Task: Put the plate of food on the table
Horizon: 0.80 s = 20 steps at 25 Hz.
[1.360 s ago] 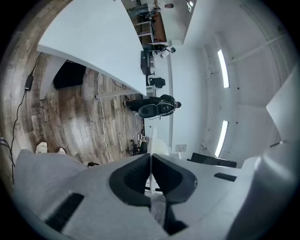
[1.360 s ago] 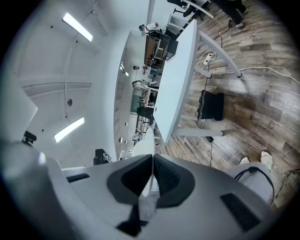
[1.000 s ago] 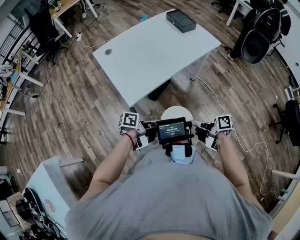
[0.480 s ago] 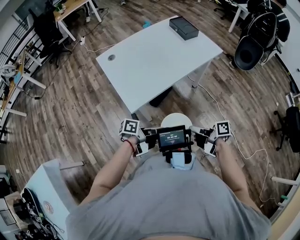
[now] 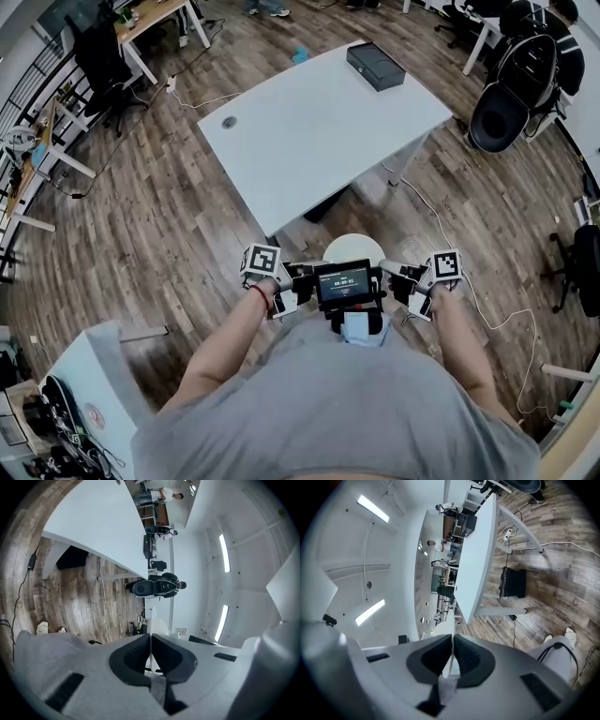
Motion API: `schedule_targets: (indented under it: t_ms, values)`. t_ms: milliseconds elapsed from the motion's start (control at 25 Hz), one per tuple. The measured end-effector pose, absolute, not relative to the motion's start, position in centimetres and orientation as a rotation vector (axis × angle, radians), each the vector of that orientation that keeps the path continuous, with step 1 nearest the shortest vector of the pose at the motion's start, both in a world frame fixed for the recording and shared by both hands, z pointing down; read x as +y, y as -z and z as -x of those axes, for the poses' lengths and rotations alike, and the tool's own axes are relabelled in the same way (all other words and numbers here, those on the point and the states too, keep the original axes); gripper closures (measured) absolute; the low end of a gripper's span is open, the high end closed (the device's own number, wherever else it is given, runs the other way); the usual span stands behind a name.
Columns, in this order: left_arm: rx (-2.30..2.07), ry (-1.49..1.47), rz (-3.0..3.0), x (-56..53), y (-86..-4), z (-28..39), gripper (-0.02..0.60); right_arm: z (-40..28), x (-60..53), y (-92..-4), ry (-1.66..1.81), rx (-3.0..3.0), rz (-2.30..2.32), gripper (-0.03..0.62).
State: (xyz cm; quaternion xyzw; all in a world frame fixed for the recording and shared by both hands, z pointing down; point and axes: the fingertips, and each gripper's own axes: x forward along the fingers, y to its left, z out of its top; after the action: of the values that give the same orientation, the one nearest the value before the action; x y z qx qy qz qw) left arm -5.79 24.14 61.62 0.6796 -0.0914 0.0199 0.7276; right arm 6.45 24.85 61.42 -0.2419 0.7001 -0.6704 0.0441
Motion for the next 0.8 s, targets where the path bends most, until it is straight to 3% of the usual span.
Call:
schedule_targets:
  t_ms: [800]
  values:
    - [-0.285, 0.009, -1.463, 10.2, -62.2, 3.4, 0.552, -9.0, 10.3, -63.2, 2.144, 2.159, 0.676, 0.556]
